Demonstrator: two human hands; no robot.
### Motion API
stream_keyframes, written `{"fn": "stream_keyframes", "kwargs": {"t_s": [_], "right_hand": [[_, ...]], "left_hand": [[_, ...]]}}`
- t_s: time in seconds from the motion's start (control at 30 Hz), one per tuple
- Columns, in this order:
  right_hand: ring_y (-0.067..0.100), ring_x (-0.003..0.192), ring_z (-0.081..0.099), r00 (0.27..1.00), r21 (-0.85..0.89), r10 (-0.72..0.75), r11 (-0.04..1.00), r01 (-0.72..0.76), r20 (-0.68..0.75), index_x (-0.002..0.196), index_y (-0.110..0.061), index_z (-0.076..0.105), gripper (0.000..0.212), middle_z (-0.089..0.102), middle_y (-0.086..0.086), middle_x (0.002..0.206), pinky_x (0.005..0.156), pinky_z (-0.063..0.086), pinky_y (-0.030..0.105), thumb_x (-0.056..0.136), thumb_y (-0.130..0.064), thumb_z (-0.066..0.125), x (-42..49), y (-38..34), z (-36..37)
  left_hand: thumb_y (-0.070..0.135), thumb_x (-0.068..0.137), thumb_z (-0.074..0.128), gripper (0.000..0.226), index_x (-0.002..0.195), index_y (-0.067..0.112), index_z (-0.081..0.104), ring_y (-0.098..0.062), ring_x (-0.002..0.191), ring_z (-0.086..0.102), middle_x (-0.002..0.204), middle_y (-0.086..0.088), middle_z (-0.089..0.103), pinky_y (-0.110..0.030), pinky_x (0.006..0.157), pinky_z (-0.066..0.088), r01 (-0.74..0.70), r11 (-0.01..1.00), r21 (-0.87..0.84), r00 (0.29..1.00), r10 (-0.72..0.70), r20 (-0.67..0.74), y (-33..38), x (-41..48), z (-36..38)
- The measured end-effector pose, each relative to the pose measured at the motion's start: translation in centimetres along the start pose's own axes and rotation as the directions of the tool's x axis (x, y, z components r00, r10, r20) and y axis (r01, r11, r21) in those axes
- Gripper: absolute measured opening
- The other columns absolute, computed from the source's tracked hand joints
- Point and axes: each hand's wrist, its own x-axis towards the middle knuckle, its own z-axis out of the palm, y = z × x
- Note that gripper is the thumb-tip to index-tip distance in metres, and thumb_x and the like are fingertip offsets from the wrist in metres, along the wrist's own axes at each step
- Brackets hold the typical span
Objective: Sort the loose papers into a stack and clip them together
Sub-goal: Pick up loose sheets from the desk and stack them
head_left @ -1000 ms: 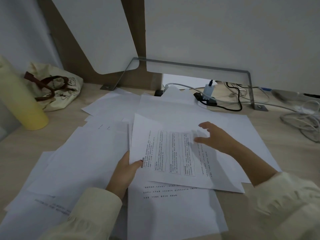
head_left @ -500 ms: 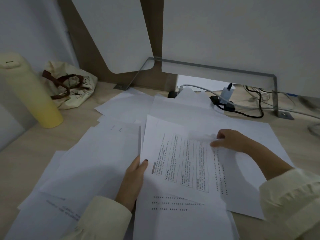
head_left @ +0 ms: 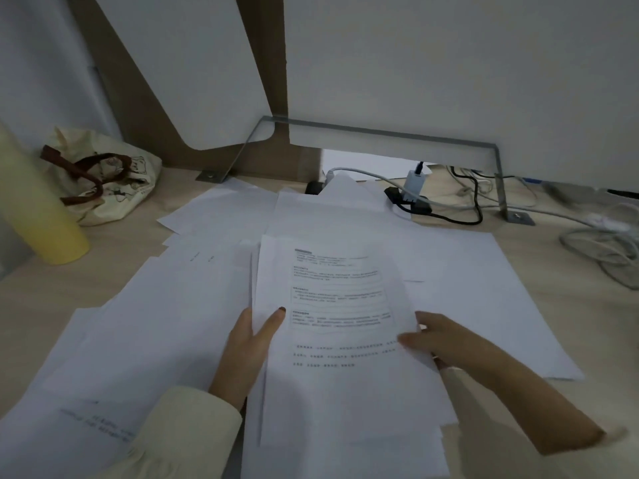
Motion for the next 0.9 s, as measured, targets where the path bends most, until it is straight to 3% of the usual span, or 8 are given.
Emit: {"fn": "stream_keyframes", "kwargs": {"t_s": [0.13, 0.23, 0.3, 0.43, 0.53, 0.7, 0.8, 0.9], "right_hand": [[0.02, 0.086, 0.069, 0.996, -0.1, -0.065, 0.992, 0.071, 0.064, 0.101, -0.015, 0.063, 0.015, 0.07, 0.001, 0.098, 0.077, 0.058, 0.033, 0.092, -0.02, 0.052, -0.1, 0.9, 2.0], [0.018, 0.078, 0.063, 0.951, -0.214, -0.192, 0.967, 0.141, -0.242, 0.086, -0.014, 0.059, 0.014, 0.064, 0.004, 0.095, 0.074, 0.054, 0.034, 0.091, -0.026, 0.055, -0.3, 1.4, 0.6], [0.019, 0.103, 0.058, 0.877, -0.503, -0.303, 0.86, 0.083, -0.373, 0.11, -0.019, 0.058, 0.028, 0.053, 0.004, 0.123, 0.086, 0.049, 0.033, 0.086, -0.035, 0.06, -0.7, 2.1, -1.0], [0.023, 0.139, 0.026, 0.938, -0.694, -0.185, 0.717, -0.074, -0.292, 0.141, -0.021, 0.026, 0.078, 0.02, 0.002, 0.153, 0.107, 0.034, 0.035, 0.079, -0.06, 0.055, -1.7, 4.5, -1.8], [0.019, 0.132, 0.037, 0.89, -0.739, -0.297, 0.671, -0.064, -0.346, 0.139, -0.021, 0.027, 0.064, 0.034, 0.0, 0.145, 0.098, 0.042, 0.031, 0.086, -0.05, 0.049, -1.9, 5.2, -1.5], [0.02, 0.114, 0.054, 0.838, -0.814, -0.378, 0.567, -0.126, -0.393, 0.136, -0.021, 0.03, 0.052, 0.05, 0.0, 0.132, 0.079, 0.046, 0.026, 0.088, -0.012, 0.047, -1.0, 5.6, -2.2], [0.025, 0.099, 0.062, 0.795, -0.748, -0.358, 0.641, -0.172, -0.49, 0.122, -0.018, 0.049, 0.031, 0.064, 0.005, 0.116, 0.07, 0.041, 0.027, 0.091, -0.013, 0.045, -2.0, 4.7, -3.8], [0.028, 0.088, 0.063, 0.723, -0.615, -0.445, 0.788, 0.035, -0.528, 0.108, -0.013, 0.063, 0.022, 0.069, 0.011, 0.096, 0.067, 0.04, 0.027, 0.094, -0.021, 0.048, -5.0, 2.5, -5.5]], "left_hand": [[0.012, 0.09, 0.057, 0.038, 0.127, 0.008, 0.049, -0.021, 0.098, 0.057, 0.115, -0.007, 0.059, -0.029, 0.082, 0.043, -0.01, 0.998, 0.064, 1.0, 0.008, 0.024, -0.4, 0.4, -0.3], [0.007, 0.091, 0.053, 0.036, 0.127, 0.007, 0.048, -0.021, 0.099, 0.054, 0.112, -0.006, 0.057, -0.029, 0.084, 0.04, -0.04, 0.993, 0.107, 0.999, 0.039, 0.013, -0.7, 0.4, -0.3], [0.007, 0.091, 0.052, 0.036, 0.127, 0.007, 0.047, -0.021, 0.099, 0.053, 0.111, -0.006, 0.056, -0.031, 0.085, 0.039, -0.049, 0.992, 0.119, 0.999, 0.048, 0.011, -0.9, 0.4, -0.3], [0.006, 0.092, 0.05, 0.036, 0.128, 0.006, 0.047, -0.022, 0.099, 0.053, 0.113, -0.007, 0.056, -0.031, 0.083, 0.04, -0.063, 0.988, 0.142, 0.998, 0.063, 0.006, -1.1, 0.7, -0.3], [0.005, 0.091, 0.05, 0.035, 0.127, 0.005, 0.047, -0.022, 0.098, 0.052, 0.111, -0.007, 0.056, -0.028, 0.074, 0.041, -0.066, 0.987, 0.146, 0.998, 0.068, -0.004, -1.1, 0.6, -0.2], [0.008, 0.092, 0.05, 0.036, 0.128, 0.006, 0.046, -0.024, 0.1, 0.052, 0.113, -0.008, 0.055, -0.034, 0.086, 0.039, -0.059, 0.987, 0.149, 0.998, 0.061, -0.008, -1.2, 0.4, -0.1], [0.009, 0.092, 0.05, 0.036, 0.128, 0.007, 0.046, -0.025, 0.102, 0.053, 0.114, -0.008, 0.056, -0.035, 0.088, 0.041, -0.053, 0.988, 0.146, 0.999, 0.054, -0.001, -1.1, 0.3, -0.2], [0.01, 0.092, 0.05, 0.035, 0.127, 0.009, 0.046, -0.025, 0.1, 0.054, 0.114, -0.008, 0.057, -0.035, 0.087, 0.041, -0.056, 0.986, 0.156, 0.998, 0.055, 0.01, -1.1, 0.4, -0.2]]}}
